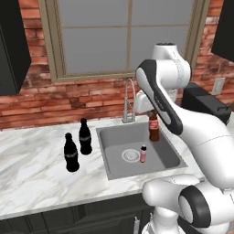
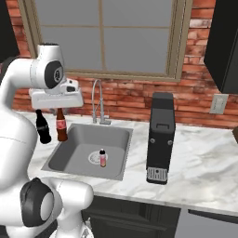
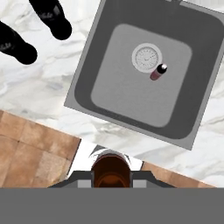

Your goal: Place the large bottle from the dining counter next to the other large bottle outside the sink, and place the small bottle from the dining counter next to the other small bottle inside the sink.

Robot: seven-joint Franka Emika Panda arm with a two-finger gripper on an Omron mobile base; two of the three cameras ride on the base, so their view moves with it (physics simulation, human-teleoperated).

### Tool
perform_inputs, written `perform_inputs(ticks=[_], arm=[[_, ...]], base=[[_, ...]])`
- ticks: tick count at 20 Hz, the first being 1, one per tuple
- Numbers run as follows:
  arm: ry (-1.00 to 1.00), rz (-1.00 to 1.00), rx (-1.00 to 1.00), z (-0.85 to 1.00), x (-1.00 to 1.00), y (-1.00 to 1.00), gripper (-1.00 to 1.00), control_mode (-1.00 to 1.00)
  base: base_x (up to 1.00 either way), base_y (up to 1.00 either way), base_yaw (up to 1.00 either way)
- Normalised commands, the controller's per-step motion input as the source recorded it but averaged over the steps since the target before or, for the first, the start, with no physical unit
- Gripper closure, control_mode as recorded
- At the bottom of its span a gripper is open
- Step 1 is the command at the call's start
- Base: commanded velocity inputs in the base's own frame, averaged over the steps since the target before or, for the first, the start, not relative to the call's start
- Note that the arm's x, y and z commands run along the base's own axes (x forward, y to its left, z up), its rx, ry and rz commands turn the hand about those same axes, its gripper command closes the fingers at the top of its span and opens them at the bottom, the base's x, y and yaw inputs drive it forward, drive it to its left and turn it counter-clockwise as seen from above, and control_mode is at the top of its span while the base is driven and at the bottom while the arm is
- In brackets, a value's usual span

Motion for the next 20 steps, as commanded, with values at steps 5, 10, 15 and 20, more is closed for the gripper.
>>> perform_inputs(ticks=[5,10,15,20], arm=[[-0.13,0.03,0.01,-0.38,0.04,0.12,1.00,-1.00],[-0.12,0.02,0.01,-0.30,0.18,0.16,1.00,-1.00],[-0.09,0.00,0.03,-0.20,0.32,0.03,1.00,-1.00],[-0.03,0.00,0.05,-0.26,0.34,0.00,1.00,-1.00]], base=[[0.00,0.00,0.00],[0.00,0.00,0.00],[0.00,0.00,0.00],[0.00,0.00,0.00]])
